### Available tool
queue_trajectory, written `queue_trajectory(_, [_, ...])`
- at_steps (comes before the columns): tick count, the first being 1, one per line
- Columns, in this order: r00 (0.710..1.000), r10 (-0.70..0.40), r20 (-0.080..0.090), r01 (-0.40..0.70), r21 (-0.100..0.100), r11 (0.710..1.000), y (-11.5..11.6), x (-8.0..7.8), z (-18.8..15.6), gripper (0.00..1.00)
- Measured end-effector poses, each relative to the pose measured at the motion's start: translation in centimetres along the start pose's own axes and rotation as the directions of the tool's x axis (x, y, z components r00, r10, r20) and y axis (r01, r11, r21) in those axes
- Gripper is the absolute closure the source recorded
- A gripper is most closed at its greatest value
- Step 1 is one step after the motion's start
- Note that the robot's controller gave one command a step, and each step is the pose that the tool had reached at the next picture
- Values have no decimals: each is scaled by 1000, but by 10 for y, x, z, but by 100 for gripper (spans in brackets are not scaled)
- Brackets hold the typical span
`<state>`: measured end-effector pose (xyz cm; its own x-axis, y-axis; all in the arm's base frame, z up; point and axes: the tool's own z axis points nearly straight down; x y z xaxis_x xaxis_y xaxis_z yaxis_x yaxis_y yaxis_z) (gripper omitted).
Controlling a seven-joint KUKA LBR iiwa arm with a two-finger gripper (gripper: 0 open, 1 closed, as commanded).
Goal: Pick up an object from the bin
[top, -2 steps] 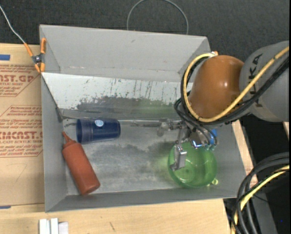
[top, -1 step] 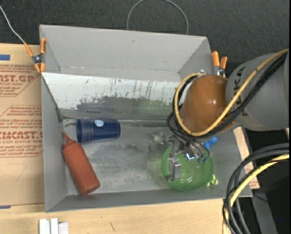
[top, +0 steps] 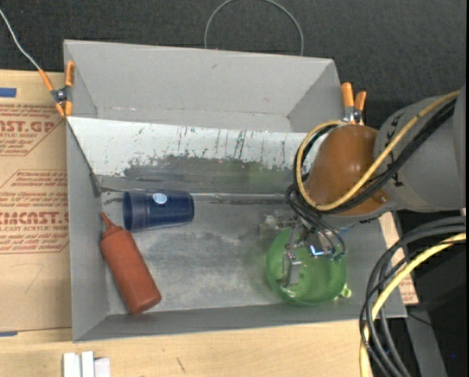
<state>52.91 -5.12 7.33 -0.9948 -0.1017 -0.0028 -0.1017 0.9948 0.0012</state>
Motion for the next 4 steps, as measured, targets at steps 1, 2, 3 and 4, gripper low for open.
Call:
queue_trajectory(1, [970,-242,4,242,4,970,21,-6,-1,100])
queue_trajectory(2, [970,-242,4,242,3,970,21,-6,-1,100])
queue_trajectory(3, [963,-269,12,269,7,963,12,-7,-64,100])
queue_trajectory(4, [966,-258,11,258,6,966,18,-23,-100,100])
